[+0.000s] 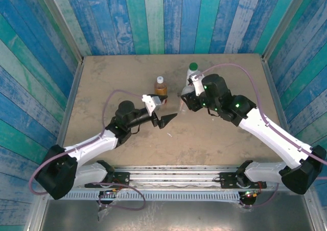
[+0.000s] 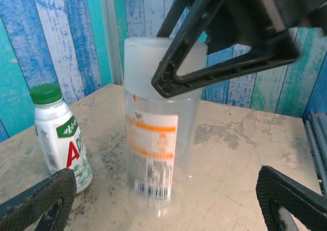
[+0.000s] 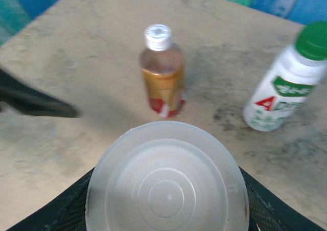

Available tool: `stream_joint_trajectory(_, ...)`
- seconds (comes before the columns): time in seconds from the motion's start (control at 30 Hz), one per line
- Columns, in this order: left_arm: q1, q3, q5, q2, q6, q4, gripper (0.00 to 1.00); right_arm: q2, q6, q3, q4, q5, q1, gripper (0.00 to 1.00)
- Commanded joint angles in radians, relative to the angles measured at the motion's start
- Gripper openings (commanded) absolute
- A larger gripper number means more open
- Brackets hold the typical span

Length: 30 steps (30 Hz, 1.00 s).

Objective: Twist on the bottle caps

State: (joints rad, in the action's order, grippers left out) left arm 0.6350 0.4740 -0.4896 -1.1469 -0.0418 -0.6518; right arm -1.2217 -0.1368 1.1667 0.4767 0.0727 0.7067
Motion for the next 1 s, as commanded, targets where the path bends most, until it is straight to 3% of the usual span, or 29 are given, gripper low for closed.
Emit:
stream_joint_trajectory(0.0, 0.002, -0.055, 0.057, 0.046, 0.048, -0.034, 0.94, 0.024, 0.051, -0.083, -0.131, 0.090, -0.060, 0.45)
stream_joint_trajectory(0.3, 0.002, -0.102, 0.087, 0.099, 0.088, -0.020, 0.94, -0.073, 0.104, -0.152, -0.296, 0.046, -0.226, 0.48)
stream_joint_trajectory(0.67, 0.001, -0.068, 0.060, 0.073, 0.092, -0.010, 0.94, -0.231, 0.109, -0.139, -0.358, -0.021, -0.230, 0.49)
stream_joint_trajectory(0.97, 0.001, -0.050, 0.053, 0.073, 0.085, 0.014, 0.94, -0.268, 0.091, -0.195, -0.408, -0.025, -0.230, 0.54)
